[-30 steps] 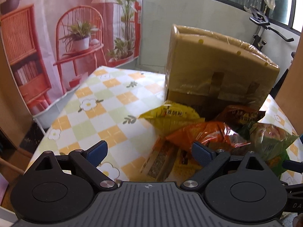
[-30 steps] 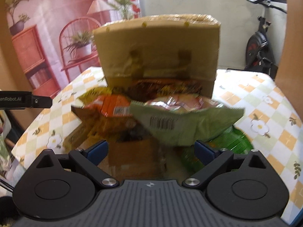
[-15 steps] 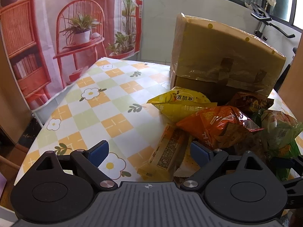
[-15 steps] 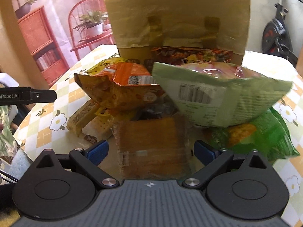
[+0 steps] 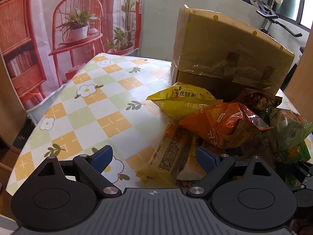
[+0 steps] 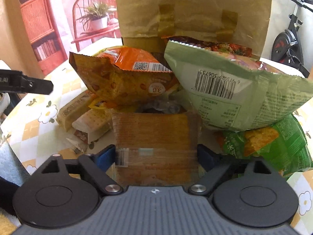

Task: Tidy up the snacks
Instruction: 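Lower both tools toward the snack pile in front of the box, then grasp the wrapped bread loaf with right tool while left tool grasps orange bar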

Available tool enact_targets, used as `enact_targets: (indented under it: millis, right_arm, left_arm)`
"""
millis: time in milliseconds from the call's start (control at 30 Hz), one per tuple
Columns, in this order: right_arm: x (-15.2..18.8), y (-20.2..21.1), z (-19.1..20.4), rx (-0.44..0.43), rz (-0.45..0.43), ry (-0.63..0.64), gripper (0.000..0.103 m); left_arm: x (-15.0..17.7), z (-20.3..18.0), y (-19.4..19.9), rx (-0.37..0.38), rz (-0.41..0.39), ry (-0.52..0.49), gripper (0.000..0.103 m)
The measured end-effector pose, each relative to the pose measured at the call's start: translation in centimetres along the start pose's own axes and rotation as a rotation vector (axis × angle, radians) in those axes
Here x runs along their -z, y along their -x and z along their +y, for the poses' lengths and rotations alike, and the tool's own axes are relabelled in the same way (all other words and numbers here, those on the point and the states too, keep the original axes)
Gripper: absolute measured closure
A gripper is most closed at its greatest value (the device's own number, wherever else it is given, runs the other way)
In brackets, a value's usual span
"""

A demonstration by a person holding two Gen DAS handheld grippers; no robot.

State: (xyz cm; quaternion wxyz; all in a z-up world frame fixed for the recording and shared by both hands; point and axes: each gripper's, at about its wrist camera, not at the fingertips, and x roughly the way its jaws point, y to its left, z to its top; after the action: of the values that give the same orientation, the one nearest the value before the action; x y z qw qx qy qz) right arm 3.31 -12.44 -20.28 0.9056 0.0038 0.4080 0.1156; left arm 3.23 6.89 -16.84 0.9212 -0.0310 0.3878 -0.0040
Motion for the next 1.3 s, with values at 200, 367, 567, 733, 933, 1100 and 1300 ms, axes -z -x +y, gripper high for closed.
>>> enact_targets:
  millis: [200,367,567,733,933,1100,1300]
  right_arm:
    - [0.4,0.8,-0.6,-0.010,-0.022,-0.034,0.025]
    - [0.7,1.2,-0.7,-0.004,-0.031,-0.044,0.026]
    - [0.8,1.3,-0.7,-0.004,-0.035,-0.047,0.026]
    - [0.7,1.2,-0.9,-0.001,-0.035,-0.054,0.026]
    - [0.6,1.1,-1.0,0.002,-0.036,-0.060,0.026]
    - [0.6,1.0,-1.0,0.001,-0.036,-0.059,0.026]
    - [0.7,1.1,-1.0,0.001,-0.038,-0.061,0.026]
  left_arm:
    - [-0.7,0.6,-1.5,0.049,0.039,0.003,0.025]
    - [-1.5,0.7,-3.0,0.087,0.021,-0.047,0.026]
    - [-1.6,0.8,-6.2,0.169,0.053,-0.073,0.030]
    - [-1.4,0.5,-8.0,0.173,0.081,-0.099,0.048]
    - [-0.9,-0.2,-9.1,0.164,0.102,-0.140,0.048]
    - [-0.5,-0.7,-9.8,0.157,0.123,-0.151,0.047]
    - [0.9,-1.8,-9.6,0.104,0.118,-0.197,0.059]
